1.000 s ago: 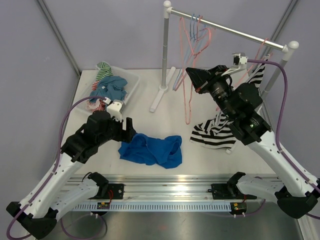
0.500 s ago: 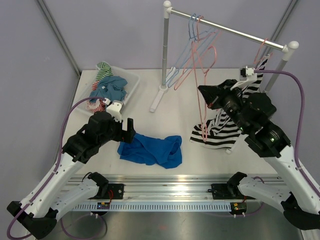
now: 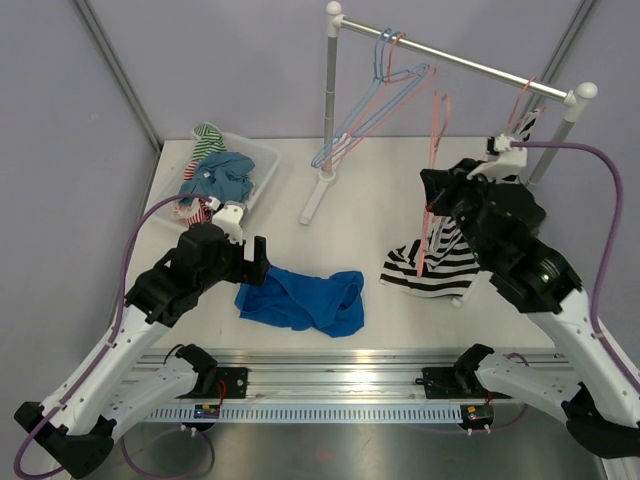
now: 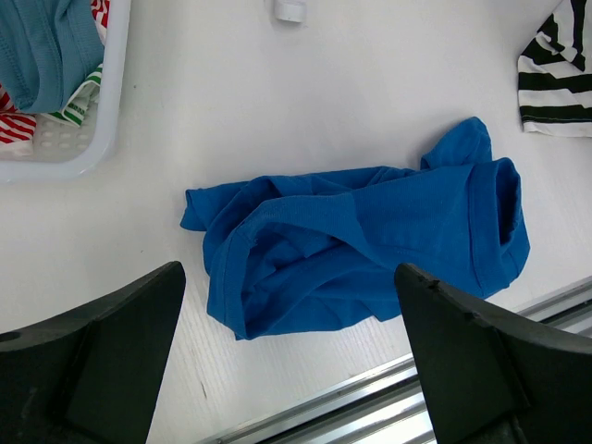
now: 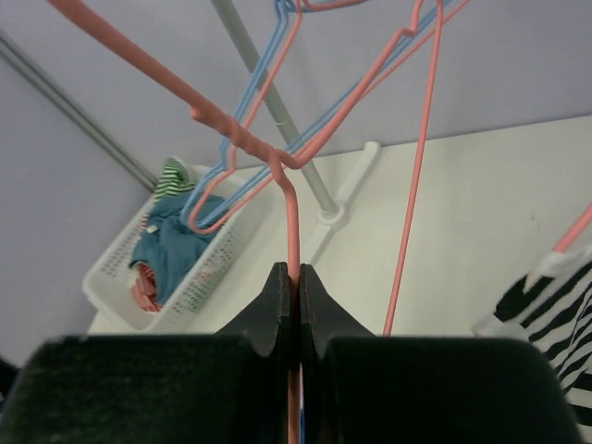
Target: Remove the tank top from the hanger
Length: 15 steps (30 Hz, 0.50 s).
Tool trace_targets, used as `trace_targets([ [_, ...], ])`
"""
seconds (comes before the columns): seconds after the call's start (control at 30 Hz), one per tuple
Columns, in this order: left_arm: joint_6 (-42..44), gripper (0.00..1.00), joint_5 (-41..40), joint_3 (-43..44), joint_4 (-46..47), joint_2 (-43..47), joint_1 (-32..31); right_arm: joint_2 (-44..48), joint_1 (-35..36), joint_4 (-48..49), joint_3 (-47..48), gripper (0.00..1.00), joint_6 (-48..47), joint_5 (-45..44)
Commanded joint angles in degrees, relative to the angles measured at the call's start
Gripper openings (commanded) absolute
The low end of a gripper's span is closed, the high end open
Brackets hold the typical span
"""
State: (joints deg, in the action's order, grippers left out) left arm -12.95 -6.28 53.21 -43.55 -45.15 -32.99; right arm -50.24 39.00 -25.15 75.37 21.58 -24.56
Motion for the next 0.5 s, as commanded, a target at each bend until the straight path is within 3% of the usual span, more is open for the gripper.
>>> trace_targets([
  [0.0, -0.2, 0.99, -1.4, -0.4, 2.3, 0.6, 0.1, -8.0, 0.2, 3.4, 4.0, 0.00, -4.3, -6.7],
  [0.13, -0.3, 0.99, -2.2, -0.7, 2.4, 0.8, 0.1, -14.7, -1.3, 7.9, 9.0, 0.00, -6.6, -10.4],
  [0.47, -0.4, 0.99, -2.7, -0.7, 2.6, 0.8, 0.1, -27.0, -11.0, 10.1, 20.2, 0.00, -4.8, -2.4],
])
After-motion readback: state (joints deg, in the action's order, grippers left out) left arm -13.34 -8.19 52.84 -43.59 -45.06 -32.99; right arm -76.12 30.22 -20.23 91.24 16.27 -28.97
